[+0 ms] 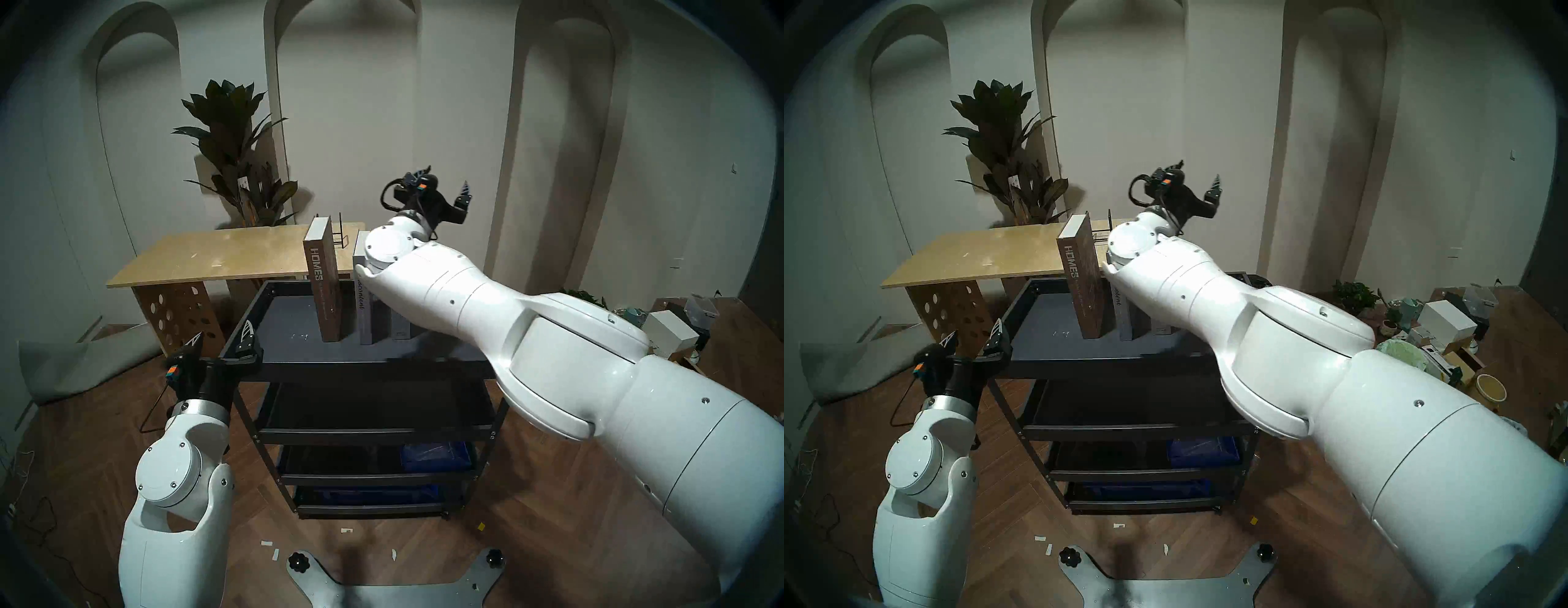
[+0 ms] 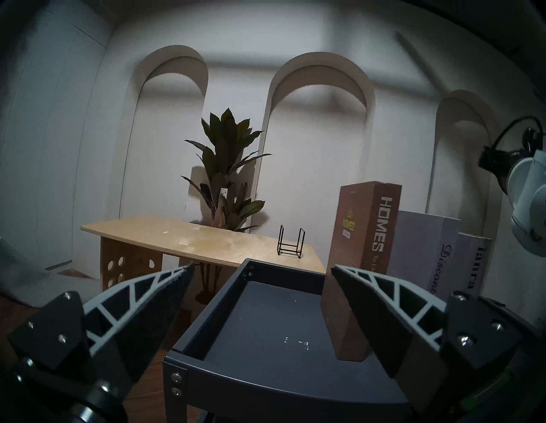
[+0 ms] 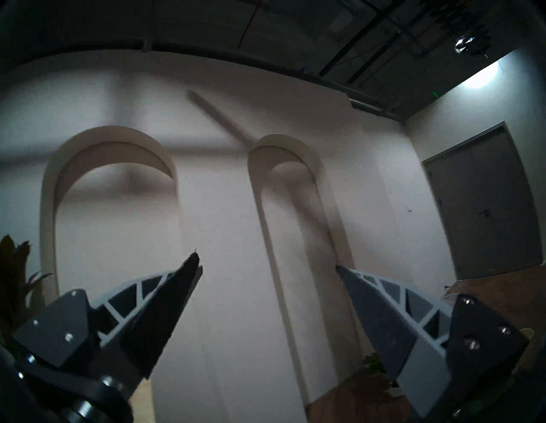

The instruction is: Sort the books onto the shelf by size, largest to the left

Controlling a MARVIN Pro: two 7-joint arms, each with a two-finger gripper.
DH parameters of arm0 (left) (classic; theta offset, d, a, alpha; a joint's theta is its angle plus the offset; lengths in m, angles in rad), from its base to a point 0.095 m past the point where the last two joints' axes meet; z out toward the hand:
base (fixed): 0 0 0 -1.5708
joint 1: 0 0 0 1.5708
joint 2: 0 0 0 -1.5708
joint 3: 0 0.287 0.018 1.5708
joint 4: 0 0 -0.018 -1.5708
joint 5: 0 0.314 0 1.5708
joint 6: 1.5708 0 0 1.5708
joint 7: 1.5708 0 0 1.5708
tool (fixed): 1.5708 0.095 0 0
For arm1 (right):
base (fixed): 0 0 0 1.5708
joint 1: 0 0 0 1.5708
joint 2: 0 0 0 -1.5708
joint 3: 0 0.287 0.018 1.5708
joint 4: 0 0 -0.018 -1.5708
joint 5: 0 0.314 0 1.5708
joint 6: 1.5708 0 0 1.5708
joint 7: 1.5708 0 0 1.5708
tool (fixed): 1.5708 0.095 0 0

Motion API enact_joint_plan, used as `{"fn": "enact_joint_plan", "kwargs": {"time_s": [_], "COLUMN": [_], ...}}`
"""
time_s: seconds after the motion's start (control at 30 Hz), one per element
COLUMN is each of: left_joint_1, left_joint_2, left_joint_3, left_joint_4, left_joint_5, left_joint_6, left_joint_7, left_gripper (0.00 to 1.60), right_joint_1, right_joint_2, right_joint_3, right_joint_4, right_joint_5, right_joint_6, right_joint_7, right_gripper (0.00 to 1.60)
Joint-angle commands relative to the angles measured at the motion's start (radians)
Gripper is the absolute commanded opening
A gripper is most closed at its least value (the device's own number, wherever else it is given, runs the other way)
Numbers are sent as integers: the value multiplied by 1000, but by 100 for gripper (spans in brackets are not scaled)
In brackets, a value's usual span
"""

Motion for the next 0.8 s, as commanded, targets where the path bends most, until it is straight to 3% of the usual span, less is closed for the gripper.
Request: {"fn": "enact_joint_plan", "kwargs": {"time_s": [0.0,0.5,0.77], "left_joint_1": [-20,-78,-116], "left_joint_2": [5,23,35], "left_joint_3": [21,71,87], "left_joint_4": [-37,-49,-48], "left_joint_5": [11,40,57], "left_joint_6": [-6,-6,-5], "left_joint_7": [-6,-21,-27], "left_gripper": [160,160,160], "right_joint_1": [3,-32,-46], "right_joint_2": [115,261,305], "right_joint_3": [14,36,40], "right_joint_4": [28,85,96], "right_joint_5": [-1,2,0], "right_joint_6": [15,40,46], "right_joint_7": [-11,-19,-3], "right_gripper": [160,160,160]}}
